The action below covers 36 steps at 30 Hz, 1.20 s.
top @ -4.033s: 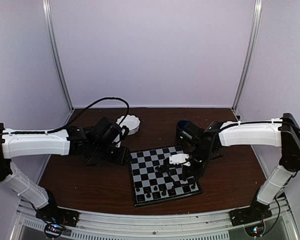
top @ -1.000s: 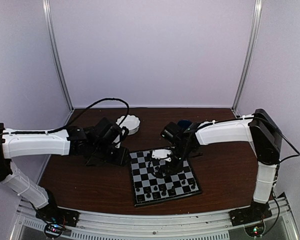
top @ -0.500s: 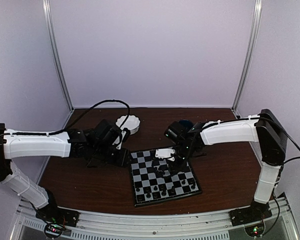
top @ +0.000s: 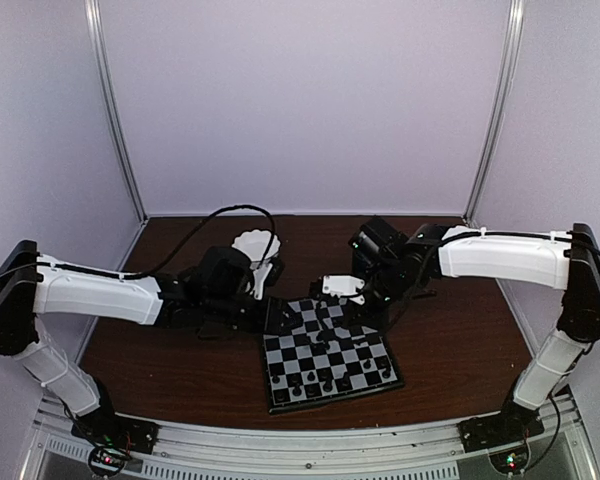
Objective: Set up the chess pieces on the board
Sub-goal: Pass from the right arm to the left
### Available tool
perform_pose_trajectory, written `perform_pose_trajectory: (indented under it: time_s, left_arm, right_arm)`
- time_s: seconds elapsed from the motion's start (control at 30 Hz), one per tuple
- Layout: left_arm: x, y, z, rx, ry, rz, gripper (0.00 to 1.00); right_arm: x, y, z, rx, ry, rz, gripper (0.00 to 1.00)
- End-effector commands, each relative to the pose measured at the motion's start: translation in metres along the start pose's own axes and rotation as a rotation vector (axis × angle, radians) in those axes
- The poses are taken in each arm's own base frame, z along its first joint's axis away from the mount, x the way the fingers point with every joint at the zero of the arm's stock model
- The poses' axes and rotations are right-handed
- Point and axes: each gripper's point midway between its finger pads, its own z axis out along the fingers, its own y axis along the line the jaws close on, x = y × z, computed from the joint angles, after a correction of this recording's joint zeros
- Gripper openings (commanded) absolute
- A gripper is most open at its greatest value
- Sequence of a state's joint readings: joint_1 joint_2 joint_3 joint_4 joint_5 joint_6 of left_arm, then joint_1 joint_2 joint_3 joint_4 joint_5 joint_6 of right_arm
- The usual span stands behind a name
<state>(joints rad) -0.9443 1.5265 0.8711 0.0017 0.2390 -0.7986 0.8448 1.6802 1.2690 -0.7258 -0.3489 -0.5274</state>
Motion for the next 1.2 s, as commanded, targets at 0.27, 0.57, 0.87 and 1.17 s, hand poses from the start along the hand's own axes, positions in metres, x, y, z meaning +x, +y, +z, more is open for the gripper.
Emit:
perform_pose_trajectory:
  time_s: [0.27, 0.57, 0.87, 1.17]
  left_arm:
    - [-0.026, -0.079, 0.025, 0.457, -0.060, -0.126, 0.42]
    - [-0.020, -0.097, 0.042, 0.504, -0.010, -0.145, 0.40]
    - [-0.020, -0.101, 0.046, 0.520, -0.007, -0.155, 0.30]
    - [-0.020, -0.103, 0.047, 0.533, 0.001, -0.151, 0.17]
  right_arm:
    - [-0.022, 0.021, -0.035, -0.074, -0.118, -0.004, 0.02]
    - [-0.019, 0.023, -0.040, -0.062, -0.132, -0.009, 0.03]
    - [-0.016, 0.028, -0.045, -0.065, -0.141, -0.025, 0.03]
    - [-0.014, 0.032, -0.049, -0.072, -0.149, -0.040, 0.04]
